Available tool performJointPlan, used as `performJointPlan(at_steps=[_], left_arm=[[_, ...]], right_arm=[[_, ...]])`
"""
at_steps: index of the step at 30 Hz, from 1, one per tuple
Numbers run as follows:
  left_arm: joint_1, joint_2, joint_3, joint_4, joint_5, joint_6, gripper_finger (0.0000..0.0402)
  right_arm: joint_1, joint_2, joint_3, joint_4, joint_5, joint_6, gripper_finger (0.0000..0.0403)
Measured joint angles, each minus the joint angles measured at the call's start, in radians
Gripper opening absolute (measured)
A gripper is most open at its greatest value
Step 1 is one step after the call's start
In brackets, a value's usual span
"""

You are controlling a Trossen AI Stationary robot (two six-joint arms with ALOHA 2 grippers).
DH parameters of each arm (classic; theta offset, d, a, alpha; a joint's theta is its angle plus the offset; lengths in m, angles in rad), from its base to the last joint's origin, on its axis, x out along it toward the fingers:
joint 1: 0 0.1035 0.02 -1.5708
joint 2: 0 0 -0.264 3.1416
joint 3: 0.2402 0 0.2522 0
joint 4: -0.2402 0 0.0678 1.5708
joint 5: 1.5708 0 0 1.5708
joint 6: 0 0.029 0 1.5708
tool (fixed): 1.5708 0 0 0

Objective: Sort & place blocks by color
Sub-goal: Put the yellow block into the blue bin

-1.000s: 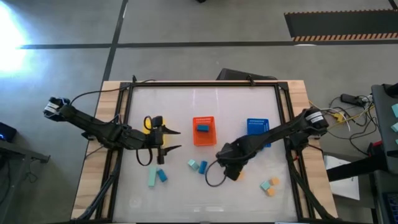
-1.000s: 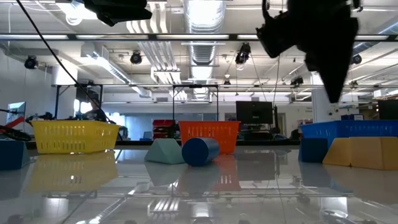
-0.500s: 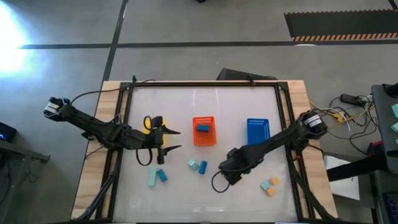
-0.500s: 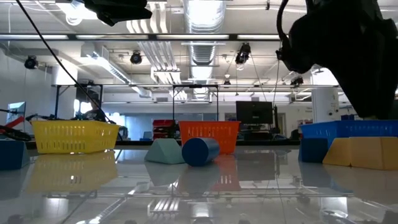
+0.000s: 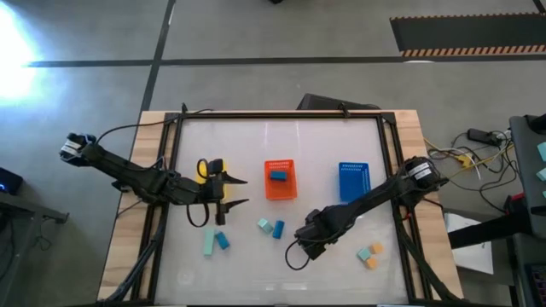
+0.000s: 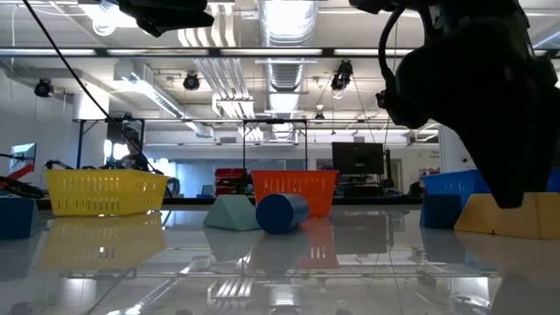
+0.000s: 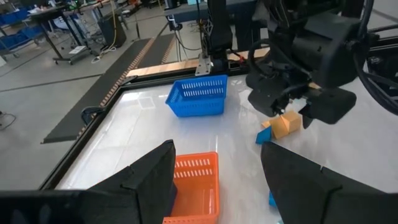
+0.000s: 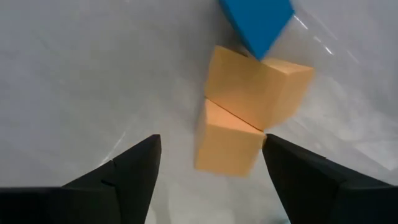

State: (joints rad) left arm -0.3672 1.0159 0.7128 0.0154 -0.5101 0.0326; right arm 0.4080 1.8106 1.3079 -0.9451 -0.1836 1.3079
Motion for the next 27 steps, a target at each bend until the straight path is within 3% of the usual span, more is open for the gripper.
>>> performJointPlan(at_steps=[10, 22, 27], left_arm=[[0.000, 0.001, 0.000, -0.001, 0.000, 0.000, 0.0221], [0.000, 0.001, 0.000, -0.001, 0.000, 0.000, 0.0221], [0.000, 0.001, -0.002, -0.001, 0.000, -0.001, 0.0221]], right_arm=[[0.000, 0.007, -0.003, 0.022, 0.003, 0.001, 0.0219], [-0.003, 0.007, -0.010, 0.029, 0.003, 0.000, 0.0122], [-0.003, 0.007, -0.010, 0.031, -0.003, -0.015, 0.0120]])
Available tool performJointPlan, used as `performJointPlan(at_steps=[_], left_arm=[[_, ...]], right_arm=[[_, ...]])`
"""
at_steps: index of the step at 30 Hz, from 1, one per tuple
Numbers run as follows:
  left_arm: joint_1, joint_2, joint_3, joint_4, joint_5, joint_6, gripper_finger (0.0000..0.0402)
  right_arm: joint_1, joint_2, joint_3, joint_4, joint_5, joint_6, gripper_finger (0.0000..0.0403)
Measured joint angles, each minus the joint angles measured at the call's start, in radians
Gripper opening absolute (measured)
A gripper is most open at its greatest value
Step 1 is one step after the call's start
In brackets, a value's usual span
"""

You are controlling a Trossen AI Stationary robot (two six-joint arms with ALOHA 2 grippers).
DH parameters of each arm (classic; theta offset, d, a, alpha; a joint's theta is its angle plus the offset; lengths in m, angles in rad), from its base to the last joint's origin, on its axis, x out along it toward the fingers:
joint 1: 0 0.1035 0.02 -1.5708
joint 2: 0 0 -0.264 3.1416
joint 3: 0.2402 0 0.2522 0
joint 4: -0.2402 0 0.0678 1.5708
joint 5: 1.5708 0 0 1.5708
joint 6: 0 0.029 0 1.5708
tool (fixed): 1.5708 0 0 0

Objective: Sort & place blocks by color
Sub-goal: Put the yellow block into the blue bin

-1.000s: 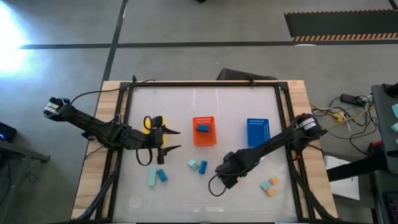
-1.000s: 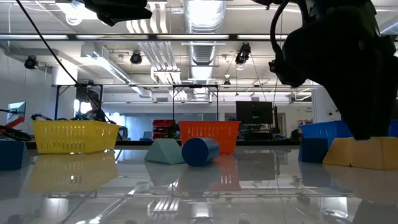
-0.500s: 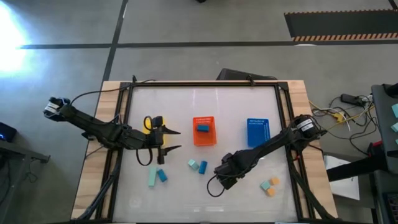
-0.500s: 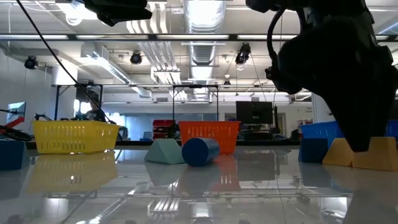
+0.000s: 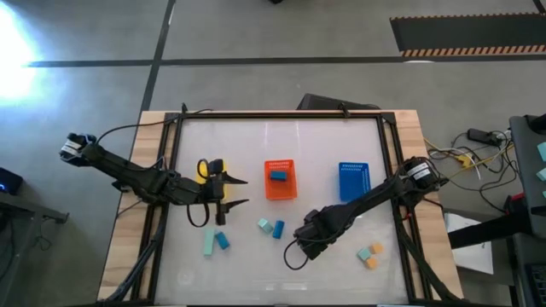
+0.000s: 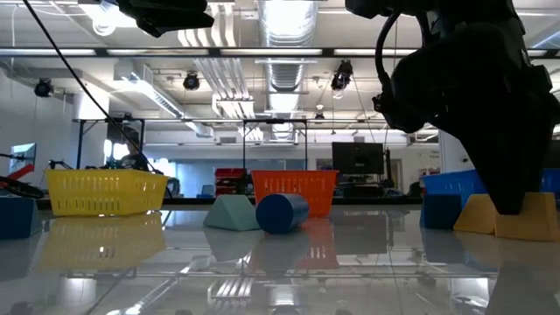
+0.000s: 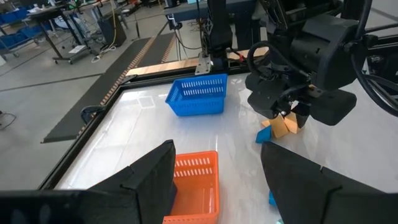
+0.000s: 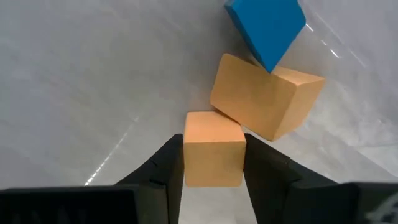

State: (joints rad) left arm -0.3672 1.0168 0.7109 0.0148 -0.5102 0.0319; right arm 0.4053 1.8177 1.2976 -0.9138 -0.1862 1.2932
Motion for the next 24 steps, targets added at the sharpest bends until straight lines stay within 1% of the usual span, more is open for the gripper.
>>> performJointPlan(at_steps=[2, 6, 10, 14, 19, 24], left_arm=[[0.000, 0.000, -0.001, 0.001, 0.000, 0.000, 0.0221], [0.000, 0.000, -0.002, 0.002, 0.000, 0.000, 0.0221], [0.000, 0.000, -0.002, 0.003, 0.000, 0.000, 0.0221], [0.000, 0.000, -0.003, 0.003, 0.000, 0.000, 0.0221], [0.000, 0.000, -0.004, 0.003, 0.000, 0.000, 0.0221], [0.000, 0.000, -0.004, 0.003, 0.000, 0.000, 0.0221]], right_arm=[[-0.004, -0.006, 0.000, -0.009, -0.014, -0.009, 0.0120], [-0.016, -0.037, 0.019, -0.098, -0.056, -0.028, 0.0120], [-0.026, -0.098, 0.062, -0.194, -0.053, -0.036, 0.0120], [-0.054, -0.173, 0.094, -0.330, 0.020, -0.038, 0.0120], [-0.139, -0.265, 0.090, -0.492, 0.153, -0.107, 0.0120], [-0.285, -0.324, 0.052, -0.516, 0.231, -0.270, 0.0120]])
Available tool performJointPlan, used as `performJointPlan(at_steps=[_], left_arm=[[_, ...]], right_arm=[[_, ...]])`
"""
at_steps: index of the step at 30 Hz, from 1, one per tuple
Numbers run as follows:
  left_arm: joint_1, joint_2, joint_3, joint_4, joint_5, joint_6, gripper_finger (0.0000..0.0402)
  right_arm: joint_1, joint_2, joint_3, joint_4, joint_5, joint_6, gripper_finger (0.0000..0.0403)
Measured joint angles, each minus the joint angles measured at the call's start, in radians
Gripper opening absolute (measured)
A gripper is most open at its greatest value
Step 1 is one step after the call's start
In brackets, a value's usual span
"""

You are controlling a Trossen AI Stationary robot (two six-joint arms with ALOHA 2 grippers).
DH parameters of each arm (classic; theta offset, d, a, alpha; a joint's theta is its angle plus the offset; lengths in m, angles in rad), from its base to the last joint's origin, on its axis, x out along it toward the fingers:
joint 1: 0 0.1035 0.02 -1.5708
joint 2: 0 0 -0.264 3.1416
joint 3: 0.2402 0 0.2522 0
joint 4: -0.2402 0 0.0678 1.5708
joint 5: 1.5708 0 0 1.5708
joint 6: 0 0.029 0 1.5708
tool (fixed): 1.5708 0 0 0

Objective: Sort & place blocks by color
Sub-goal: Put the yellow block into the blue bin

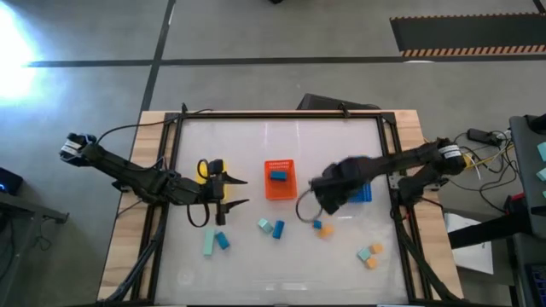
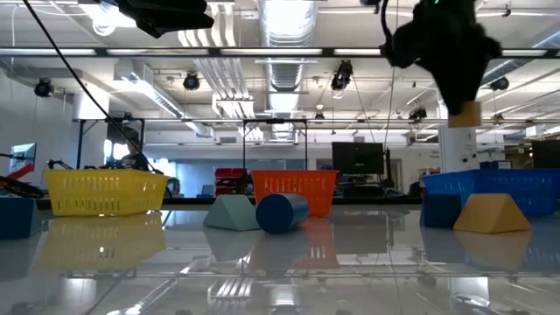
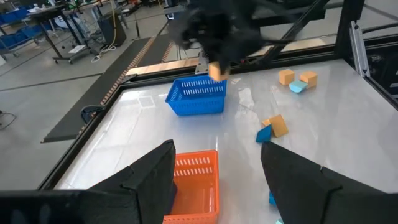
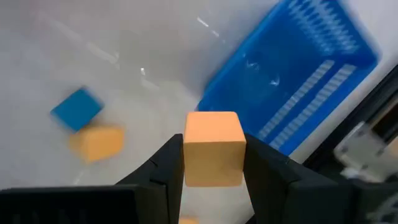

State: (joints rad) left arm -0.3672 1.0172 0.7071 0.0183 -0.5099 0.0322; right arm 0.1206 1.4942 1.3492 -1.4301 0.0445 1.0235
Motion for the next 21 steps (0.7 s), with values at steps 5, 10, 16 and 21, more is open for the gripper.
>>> performJointPlan(at_steps=[5, 10, 16, 21], left_arm=[[0.000, 0.000, 0.000, 0.000, 0.000, 0.000, 0.0221], [0.000, 0.000, 0.000, 0.000, 0.000, 0.000, 0.0221], [0.000, 0.000, 0.000, -0.001, 0.000, 0.000, 0.0221], [0.000, 0.000, 0.000, -0.001, 0.000, 0.000, 0.0221]], right_arm=[[-0.178, -0.023, -0.064, 0.003, 0.045, -0.173, 0.0120], [-0.321, -0.033, -0.159, 0.035, 0.057, -0.294, 0.0121], [-0.407, -0.059, -0.314, 0.185, 0.007, -0.356, 0.0121], [-0.416, -0.068, -0.408, 0.266, 0.000, -0.371, 0.0124]])
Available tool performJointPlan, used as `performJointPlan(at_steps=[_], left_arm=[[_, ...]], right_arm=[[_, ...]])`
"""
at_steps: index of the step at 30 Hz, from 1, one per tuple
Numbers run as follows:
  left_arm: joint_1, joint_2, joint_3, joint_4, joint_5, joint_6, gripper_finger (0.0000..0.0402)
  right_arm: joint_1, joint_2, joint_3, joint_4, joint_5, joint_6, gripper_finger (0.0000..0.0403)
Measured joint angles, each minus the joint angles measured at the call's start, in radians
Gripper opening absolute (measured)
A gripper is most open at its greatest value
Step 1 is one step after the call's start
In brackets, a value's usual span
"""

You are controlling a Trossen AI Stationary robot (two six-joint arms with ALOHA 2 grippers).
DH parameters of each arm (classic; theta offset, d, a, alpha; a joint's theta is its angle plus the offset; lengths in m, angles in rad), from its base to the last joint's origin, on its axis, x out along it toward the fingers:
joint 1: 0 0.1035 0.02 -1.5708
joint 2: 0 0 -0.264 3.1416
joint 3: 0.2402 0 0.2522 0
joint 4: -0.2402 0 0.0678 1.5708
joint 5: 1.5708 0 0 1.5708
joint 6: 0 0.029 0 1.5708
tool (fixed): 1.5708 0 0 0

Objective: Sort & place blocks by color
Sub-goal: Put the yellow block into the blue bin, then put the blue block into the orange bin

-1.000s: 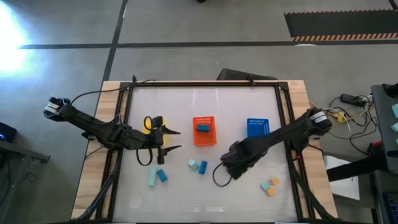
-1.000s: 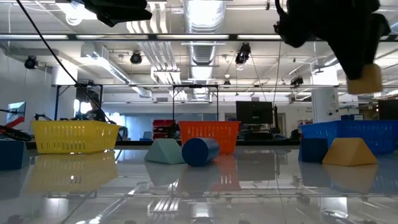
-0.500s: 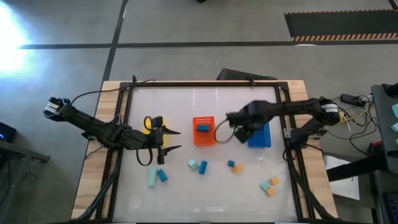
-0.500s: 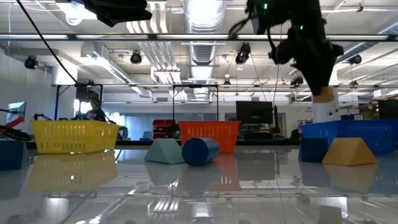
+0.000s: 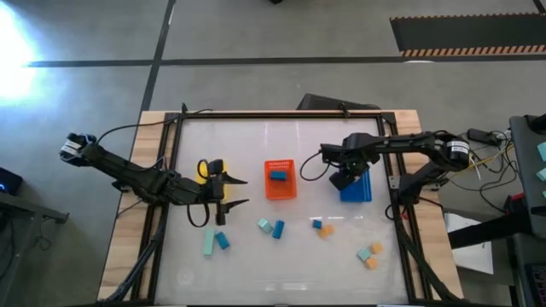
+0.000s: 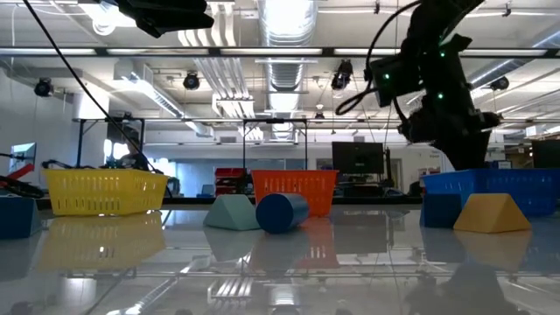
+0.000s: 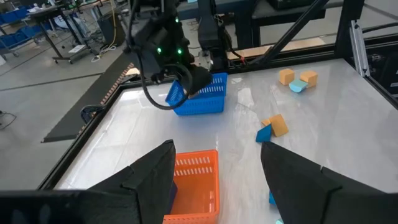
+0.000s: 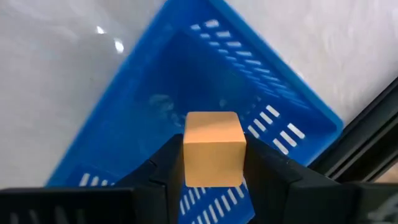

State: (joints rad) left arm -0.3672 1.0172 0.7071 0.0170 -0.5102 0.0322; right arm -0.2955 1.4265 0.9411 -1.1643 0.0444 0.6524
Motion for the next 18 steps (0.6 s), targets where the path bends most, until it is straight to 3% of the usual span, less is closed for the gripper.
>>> performJointPlan(at_steps=[18], left_arm=[[0.000, 0.000, 0.000, 0.000, 0.000, 0.000, 0.0221]], right_arm=[[0.000, -0.001, 0.009, 0.042, 0.008, -0.017, 0.0188]])
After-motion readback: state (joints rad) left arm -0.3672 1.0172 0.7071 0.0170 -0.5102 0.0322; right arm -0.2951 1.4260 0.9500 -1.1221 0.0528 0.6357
